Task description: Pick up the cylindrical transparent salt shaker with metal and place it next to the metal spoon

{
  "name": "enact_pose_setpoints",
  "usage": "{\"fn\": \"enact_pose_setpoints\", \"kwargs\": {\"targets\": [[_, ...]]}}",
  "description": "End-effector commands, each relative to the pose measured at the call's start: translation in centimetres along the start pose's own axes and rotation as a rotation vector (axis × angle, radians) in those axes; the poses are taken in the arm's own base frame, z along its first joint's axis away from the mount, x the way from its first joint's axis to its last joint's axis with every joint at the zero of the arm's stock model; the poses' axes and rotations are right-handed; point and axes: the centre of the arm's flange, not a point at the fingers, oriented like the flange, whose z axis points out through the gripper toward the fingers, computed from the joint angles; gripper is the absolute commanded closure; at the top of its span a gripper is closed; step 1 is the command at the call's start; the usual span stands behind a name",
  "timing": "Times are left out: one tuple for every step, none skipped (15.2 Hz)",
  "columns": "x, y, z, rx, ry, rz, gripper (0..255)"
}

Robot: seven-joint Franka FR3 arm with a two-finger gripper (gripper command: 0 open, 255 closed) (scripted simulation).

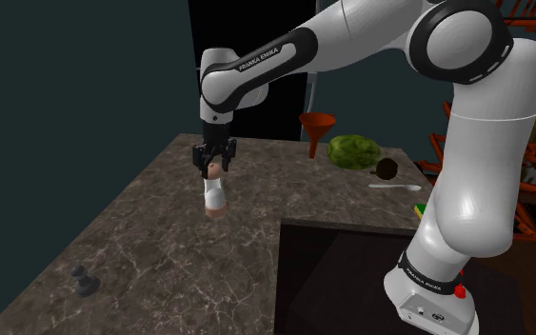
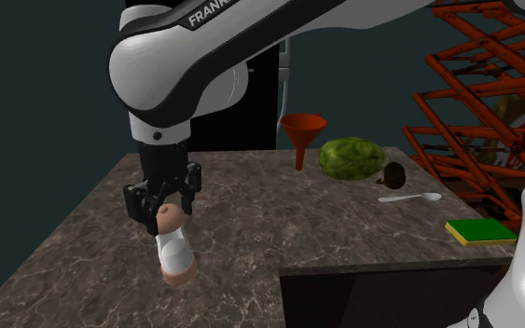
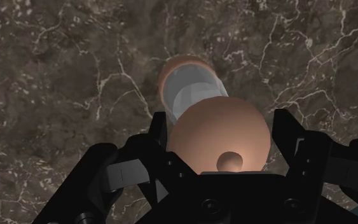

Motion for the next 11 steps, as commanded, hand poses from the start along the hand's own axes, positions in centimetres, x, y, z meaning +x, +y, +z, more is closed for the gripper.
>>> {"fn": "enact_pose_setpoints", "kwargs": {"targets": [[0.0, 0.1, 0.0, -0.001, -0.001, 0.001, 255], [0.0, 0.0, -0.5, -0.001, -0.001, 0.001, 255], [0.0, -0.1, -1.0, -0.001, -0.001, 0.001, 255], [0.0, -0.2, -1.5, -0.001, -0.001, 0.001, 255], [0.0, -0.3, -2.0, -0.001, -0.001, 0.001, 255], [0.0, -0.4, -2.6, -0.001, -0.001, 0.001, 255], [0.0, -0.4, -3.1, -0.001, -0.001, 0.001, 255], [0.0, -0.5, -3.6, -0.001, -0.001, 0.001, 255], [-0.1, -0.6, -4.1, -0.001, -0.001, 0.001, 255], [-0.1, -0.7, -4.7, -0.001, -0.001, 0.001, 255], [-0.1, -0.8, -5.2, -0.001, -0.001, 0.001, 255]]}}
